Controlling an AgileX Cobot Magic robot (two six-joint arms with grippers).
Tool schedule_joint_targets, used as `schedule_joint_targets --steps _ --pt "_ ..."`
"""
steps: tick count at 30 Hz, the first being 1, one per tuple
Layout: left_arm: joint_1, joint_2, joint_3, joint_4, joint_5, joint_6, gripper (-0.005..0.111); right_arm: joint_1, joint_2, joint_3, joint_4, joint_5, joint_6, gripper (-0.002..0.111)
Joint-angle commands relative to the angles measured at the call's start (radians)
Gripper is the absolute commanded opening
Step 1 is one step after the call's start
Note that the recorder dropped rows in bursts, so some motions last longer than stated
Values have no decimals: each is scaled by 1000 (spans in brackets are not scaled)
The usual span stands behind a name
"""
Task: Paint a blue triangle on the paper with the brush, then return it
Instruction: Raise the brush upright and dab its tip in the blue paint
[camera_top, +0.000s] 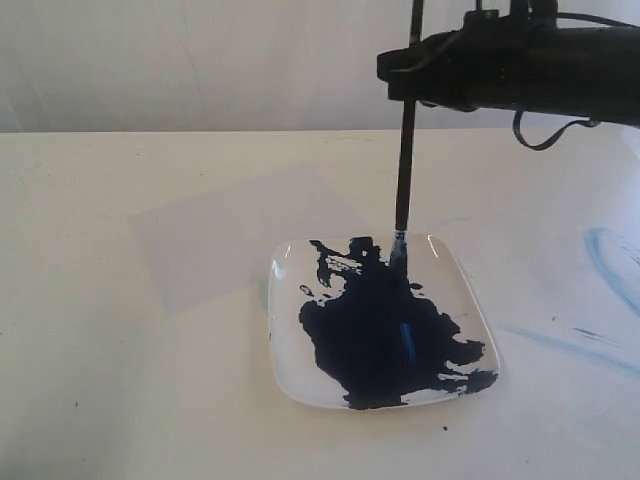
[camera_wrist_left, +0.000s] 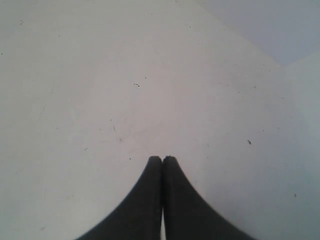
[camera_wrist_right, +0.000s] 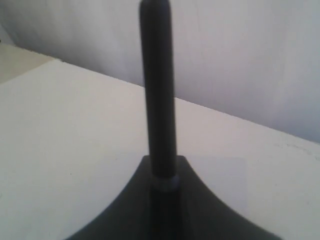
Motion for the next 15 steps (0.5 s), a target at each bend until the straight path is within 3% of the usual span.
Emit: schedule_joint_targets --steps 1,5,9,15 --pt "-8 4 4 -3 1 0 0 39 -8 -3 1 -18 -127 0" --pt "-8 4 4 -3 1 0 0 49 -8 -1 1 34 -58 0" --pt "-8 4 4 -3 1 0 0 49 -8 3 1 163 -146 0" --pt "-8 4 4 -3 1 0 0 49 -8 29 1 145 -151 0"
